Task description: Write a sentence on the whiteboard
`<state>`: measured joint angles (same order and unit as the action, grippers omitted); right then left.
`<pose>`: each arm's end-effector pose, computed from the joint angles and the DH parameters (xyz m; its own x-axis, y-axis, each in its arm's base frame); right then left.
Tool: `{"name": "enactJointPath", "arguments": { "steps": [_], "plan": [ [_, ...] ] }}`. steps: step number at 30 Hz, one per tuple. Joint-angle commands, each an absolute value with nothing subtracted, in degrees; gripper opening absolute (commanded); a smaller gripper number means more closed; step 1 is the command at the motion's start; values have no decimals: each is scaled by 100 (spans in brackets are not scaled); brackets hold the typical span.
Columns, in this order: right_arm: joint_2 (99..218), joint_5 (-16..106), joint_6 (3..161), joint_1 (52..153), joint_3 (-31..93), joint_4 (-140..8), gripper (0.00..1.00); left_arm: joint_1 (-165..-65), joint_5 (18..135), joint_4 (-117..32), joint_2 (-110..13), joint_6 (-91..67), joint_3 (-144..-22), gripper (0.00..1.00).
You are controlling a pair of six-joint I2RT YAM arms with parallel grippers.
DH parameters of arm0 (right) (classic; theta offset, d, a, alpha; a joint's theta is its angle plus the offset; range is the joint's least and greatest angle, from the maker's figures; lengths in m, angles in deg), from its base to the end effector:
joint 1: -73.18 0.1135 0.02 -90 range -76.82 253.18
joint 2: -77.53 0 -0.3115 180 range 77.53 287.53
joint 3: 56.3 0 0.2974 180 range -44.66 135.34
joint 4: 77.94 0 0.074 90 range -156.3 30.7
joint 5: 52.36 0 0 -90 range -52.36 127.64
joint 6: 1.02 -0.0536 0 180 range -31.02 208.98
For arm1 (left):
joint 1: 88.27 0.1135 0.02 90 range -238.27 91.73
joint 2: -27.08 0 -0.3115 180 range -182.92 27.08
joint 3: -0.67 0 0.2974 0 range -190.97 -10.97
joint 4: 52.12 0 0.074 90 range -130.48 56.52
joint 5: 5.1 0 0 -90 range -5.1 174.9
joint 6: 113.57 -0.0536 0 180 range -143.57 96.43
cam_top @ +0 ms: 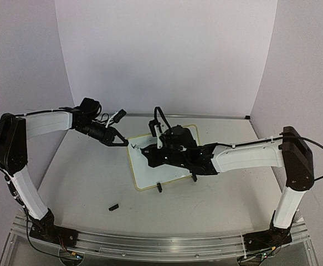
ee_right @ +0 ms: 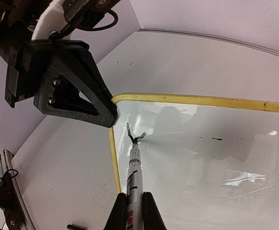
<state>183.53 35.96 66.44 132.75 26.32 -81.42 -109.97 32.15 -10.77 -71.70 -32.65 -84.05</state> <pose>0.2540 0.4293 0.2515 -0.4843 -0.0679 -0.8723 -0.7171 0.6021 0.3512 0.3712 -0.1936 0.2615 -0.6537 0.3630 -0.6640 0.7563 0.3423 -0.5575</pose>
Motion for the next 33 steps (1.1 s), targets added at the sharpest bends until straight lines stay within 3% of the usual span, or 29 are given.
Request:
{"name": "enactJointPath", "arguments": {
  "steps": [1, 33],
  "plan": [
    [18374, 3480, 6595, 13324, 2571, -8160, 0, -11043, 3278, -1051, -7233, -3447, -8629, 0],
    [17790, 3439, 6576, 13462, 2218, -8255, 0, -11043, 3299, -1036, -7243, -3464, -8637, 0]
  ]
}}
